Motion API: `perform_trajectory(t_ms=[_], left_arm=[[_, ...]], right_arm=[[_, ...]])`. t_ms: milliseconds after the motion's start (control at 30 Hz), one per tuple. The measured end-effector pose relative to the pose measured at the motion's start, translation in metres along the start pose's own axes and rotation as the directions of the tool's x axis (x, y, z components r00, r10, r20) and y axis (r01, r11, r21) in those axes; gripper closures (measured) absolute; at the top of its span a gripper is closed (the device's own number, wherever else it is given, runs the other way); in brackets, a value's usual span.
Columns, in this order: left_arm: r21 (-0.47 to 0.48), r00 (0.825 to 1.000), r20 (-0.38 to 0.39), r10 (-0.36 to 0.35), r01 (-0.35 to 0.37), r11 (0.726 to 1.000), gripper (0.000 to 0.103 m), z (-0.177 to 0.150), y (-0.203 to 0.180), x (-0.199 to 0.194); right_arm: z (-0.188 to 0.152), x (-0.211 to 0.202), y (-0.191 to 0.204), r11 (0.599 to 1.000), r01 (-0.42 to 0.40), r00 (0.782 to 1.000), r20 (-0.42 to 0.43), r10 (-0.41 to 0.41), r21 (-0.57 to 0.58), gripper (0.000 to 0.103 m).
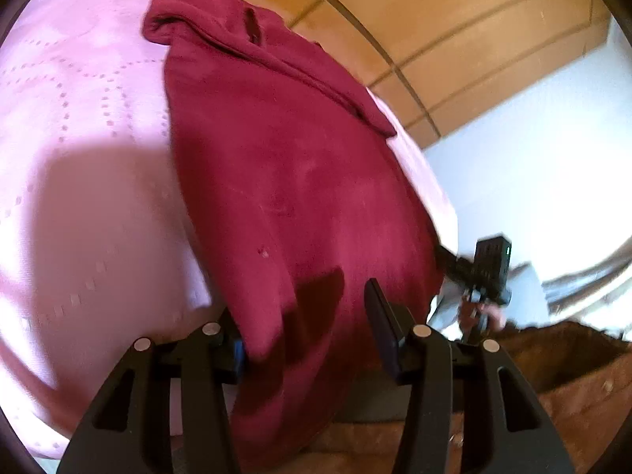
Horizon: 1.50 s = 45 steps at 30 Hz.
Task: Fold small clothes
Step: 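Grasp the shirt hem with the right gripper and lift it toward the collar, then hold the hem with both grippers and fold it over toward the collar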
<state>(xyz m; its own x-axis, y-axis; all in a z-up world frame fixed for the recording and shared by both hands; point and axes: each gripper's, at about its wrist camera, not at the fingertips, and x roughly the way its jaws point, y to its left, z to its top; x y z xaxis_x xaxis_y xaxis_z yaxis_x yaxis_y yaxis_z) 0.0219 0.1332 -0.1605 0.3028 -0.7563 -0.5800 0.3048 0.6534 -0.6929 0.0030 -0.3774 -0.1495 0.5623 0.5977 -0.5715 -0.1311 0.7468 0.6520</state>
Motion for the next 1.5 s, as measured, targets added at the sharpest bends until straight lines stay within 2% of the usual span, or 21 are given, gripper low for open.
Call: perform_trajectory(t_ms=[100,233,333,400,500,567,667,733,833,1067,1167,1333,1400,1500], left_arm=[[0.058,0.999,-0.051,0.012,-0.009,0.998,0.055,-0.003,-0.007,0.003],[0.074,0.997,-0.076,0.012,-0.006,0.997,0.061,-0.005,-0.011,0.01],[0.072,0.996,-0.083,0.019,-0.013,0.997,0.075,0.0,-0.015,0.016],[0.072,0.996,-0.088,0.027,-0.021,0.997,0.091,0.002,-0.015,0.018],[0.082,0.996,-0.083,0.045,-0.038,0.996,0.092,0.003,-0.015,0.017],[0.094,0.996,-0.073,0.054,-0.047,0.994,0.095,0.003,-0.019,0.016],[0.104,0.998,-0.048,0.033,-0.027,0.994,0.097,0.003,-0.024,0.008],[0.116,1.0,-0.023,0.004,-0.002,0.993,0.097,0.005,-0.03,-0.001],[0.131,1.0,0.0,-0.024,0.024,0.991,0.097,0.007,-0.034,-0.011],[0.168,0.991,0.086,-0.105,0.089,0.982,0.098,0.012,-0.051,-0.031],[0.178,0.986,0.108,-0.13,0.11,0.978,0.098,0.014,-0.055,-0.039],[0.143,0.976,0.118,-0.185,0.168,0.975,0.098,0.009,-0.048,-0.058],[0.125,0.971,0.121,-0.207,0.192,0.973,0.098,0.006,-0.045,-0.068],[0.096,0.951,0.142,-0.273,0.261,0.961,0.098,-0.001,-0.044,-0.086]], right_arm=[[-0.003,0.001,0.0,1.0,-0.028,0.999,-0.016,0.028,0.007,0.068],[-0.006,0.005,0.0,0.999,-0.047,0.998,-0.027,0.048,0.011,0.068],[-0.005,0.006,-0.005,0.997,-0.066,0.997,-0.025,0.067,0.045,0.068],[-0.006,0.006,-0.002,0.998,-0.059,0.998,-0.03,0.06,0.034,0.07],[-0.005,0.007,0.002,1.0,-0.028,0.999,-0.045,0.029,0.013,0.081],[-0.005,0.005,0.002,0.999,-0.035,0.998,-0.045,0.035,0.015,0.087],[-0.006,0.002,0.003,0.999,-0.039,0.998,-0.047,0.04,0.011,0.087],[-0.006,0.0,0.005,0.998,-0.065,0.997,-0.044,0.065,0.008,0.091],[-0.006,-0.005,0.007,0.996,-0.093,0.995,-0.038,0.093,0.007,0.091],[-0.007,-0.012,0.021,0.989,-0.146,0.989,-0.032,0.145,-0.009,0.091],[-0.006,-0.018,0.025,0.98,-0.2,0.98,-0.008,0.2,0.005,0.091],[-0.006,-0.034,0.038,0.958,-0.288,0.958,0.018,0.288,-0.007,0.091],[-0.008,-0.04,0.045,0.943,-0.332,0.943,0.027,0.332,-0.014,0.091],[-0.01,-0.051,0.055,0.916,-0.401,0.914,0.048,0.402,-0.029,0.091]])
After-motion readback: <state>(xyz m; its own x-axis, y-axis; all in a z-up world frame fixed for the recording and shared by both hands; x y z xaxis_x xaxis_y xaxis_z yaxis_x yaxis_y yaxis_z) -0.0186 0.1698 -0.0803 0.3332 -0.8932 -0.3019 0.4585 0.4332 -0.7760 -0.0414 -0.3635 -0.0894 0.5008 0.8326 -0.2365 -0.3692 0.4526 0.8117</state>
